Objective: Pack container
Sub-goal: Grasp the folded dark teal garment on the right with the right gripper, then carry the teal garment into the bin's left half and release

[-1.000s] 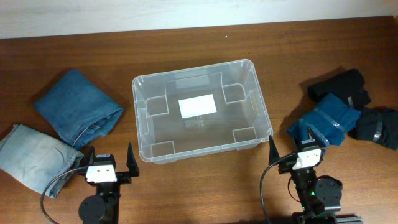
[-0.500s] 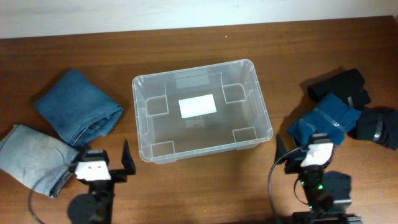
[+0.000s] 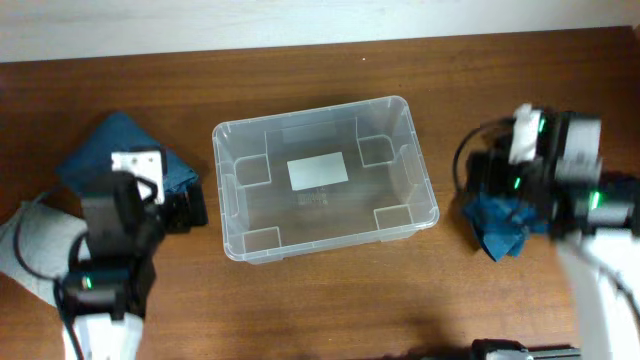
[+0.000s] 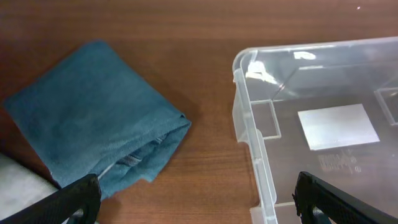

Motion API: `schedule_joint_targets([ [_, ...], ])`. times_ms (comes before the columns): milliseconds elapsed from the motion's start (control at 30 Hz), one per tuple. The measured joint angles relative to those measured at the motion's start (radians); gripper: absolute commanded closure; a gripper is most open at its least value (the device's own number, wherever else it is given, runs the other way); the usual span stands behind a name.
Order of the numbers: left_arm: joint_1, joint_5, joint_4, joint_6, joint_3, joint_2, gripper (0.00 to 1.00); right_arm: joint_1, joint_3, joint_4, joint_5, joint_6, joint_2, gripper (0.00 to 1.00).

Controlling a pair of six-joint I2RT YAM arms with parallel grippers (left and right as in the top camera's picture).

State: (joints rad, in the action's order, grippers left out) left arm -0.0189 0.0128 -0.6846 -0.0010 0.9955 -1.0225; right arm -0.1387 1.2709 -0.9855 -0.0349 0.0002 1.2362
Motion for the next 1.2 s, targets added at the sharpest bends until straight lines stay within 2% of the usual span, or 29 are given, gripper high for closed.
schedule_joint_targets([
  [133,0.000,0.003,-0.035,0.000,0.111,-0.082,0.00,-0.203,0.069,-0.039,-0.092,-0.002,0.138,0.02],
  [333,0.000,0.005,-0.034,0.000,0.145,-0.100,0.01,-0.531,0.003,-0.015,-0.303,-0.037,0.316,0.02],
  [467,0.000,0.007,-0.034,0.000,0.145,-0.100,0.00,-0.618,-0.097,0.106,-0.438,-0.068,0.433,0.02],
  [667,0.000,0.007,-0.034,0.000,0.145,-0.100,0.01,-0.621,-0.182,0.248,-0.510,-0.072,0.545,0.01],
  [700,0.000,0.007,-0.035,0.000,0.145,-0.100,0.01,-0.621,-0.189,0.267,-0.511,-0.064,0.552,0.08],
  [733,0.000,0.007,-0.034,0.000,0.145,-0.100,0.01,-0.621,-0.202,0.296,-0.517,-0.058,0.560,0.31],
  [800,0.000,0.007,-0.035,0.000,0.145,-0.100,0.01,-0.622,-0.215,0.320,-0.521,-0.045,0.565,0.50],
  [833,0.000,0.007,-0.034,0.000,0.145,-0.100,0.01,-0.623,-0.220,0.327,-0.530,-0.041,0.568,0.64],
  [900,0.000,0.007,-0.034,0.000,0.145,-0.100,0.01,-0.623,-0.228,0.330,-0.575,-0.032,0.576,0.86],
  [933,0.000,0.007,-0.034,0.000,0.145,-0.100,0.01,-0.624,-0.229,0.327,-0.597,-0.027,0.576,0.93],
  [967,0.000,0.007,-0.034,0.000,0.145,-0.100,0.01,-0.624,-0.229,0.321,-0.621,-0.027,0.576,0.96],
  [1100,0.000,0.007,-0.034,0.000,0.145,-0.100,0.01,-0.621,-0.229,0.261,-0.668,-0.036,0.566,0.96],
  [1200,0.000,0.007,-0.035,0.000,0.145,-0.100,0.01,-0.594,-0.215,0.165,-0.668,-0.042,0.480,0.96],
])
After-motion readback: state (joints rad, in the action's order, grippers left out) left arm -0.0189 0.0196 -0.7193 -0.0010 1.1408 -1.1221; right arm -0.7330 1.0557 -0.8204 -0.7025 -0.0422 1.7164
